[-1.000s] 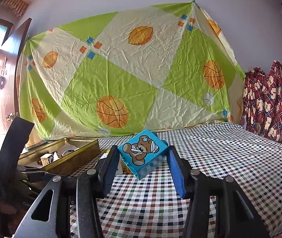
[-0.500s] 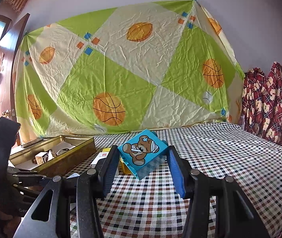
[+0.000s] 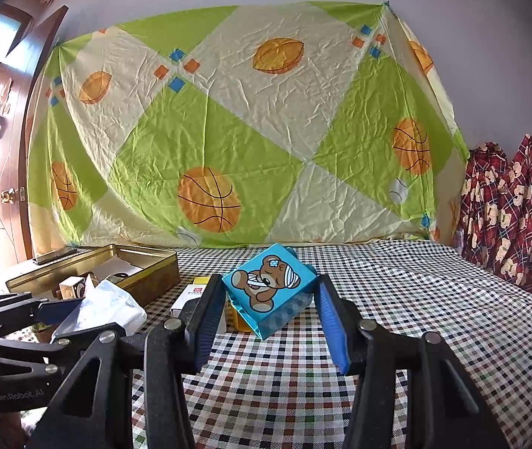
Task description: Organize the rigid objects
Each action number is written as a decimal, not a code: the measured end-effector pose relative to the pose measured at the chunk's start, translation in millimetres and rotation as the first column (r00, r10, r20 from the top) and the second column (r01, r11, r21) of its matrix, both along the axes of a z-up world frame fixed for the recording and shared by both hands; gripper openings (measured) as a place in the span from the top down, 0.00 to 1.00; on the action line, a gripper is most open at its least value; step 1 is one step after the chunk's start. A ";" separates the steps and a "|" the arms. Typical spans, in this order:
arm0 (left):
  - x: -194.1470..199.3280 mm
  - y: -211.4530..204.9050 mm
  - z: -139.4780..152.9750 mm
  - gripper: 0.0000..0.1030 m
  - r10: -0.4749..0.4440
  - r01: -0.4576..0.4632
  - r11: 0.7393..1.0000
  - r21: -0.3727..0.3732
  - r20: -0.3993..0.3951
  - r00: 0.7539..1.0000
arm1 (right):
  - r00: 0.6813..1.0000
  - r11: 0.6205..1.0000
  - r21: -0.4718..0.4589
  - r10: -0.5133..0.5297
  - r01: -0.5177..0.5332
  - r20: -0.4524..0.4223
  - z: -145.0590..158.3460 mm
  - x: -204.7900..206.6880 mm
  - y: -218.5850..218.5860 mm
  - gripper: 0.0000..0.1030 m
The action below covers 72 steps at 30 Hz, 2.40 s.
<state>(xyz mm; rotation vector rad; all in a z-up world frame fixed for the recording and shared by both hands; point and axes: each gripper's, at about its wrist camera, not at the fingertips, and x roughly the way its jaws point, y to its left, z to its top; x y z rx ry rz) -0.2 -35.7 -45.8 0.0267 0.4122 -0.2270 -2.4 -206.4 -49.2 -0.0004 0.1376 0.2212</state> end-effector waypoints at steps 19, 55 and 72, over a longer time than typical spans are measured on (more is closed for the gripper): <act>-11.5 72.7 31.3 0.50 0.140 -0.130 0.986 -0.107 0.094 0.986 | 0.974 0.974 -0.029 0.226 -0.227 -0.029 45.4 14.4 63.0 0.50; 45.0 193.7 14.4 0.22 0.382 -0.395 0.916 -0.070 -0.154 0.911 | 0.791 0.833 -0.072 0.490 -0.549 -0.368 9.0 95.4 221.2 0.31; 67.6 39.8 19.5 0.13 0.155 -0.158 0.987 -0.007 -0.124 0.980 | 0.945 0.993 -0.042 0.093 -0.112 -0.313 8.4 116.5 34.5 0.31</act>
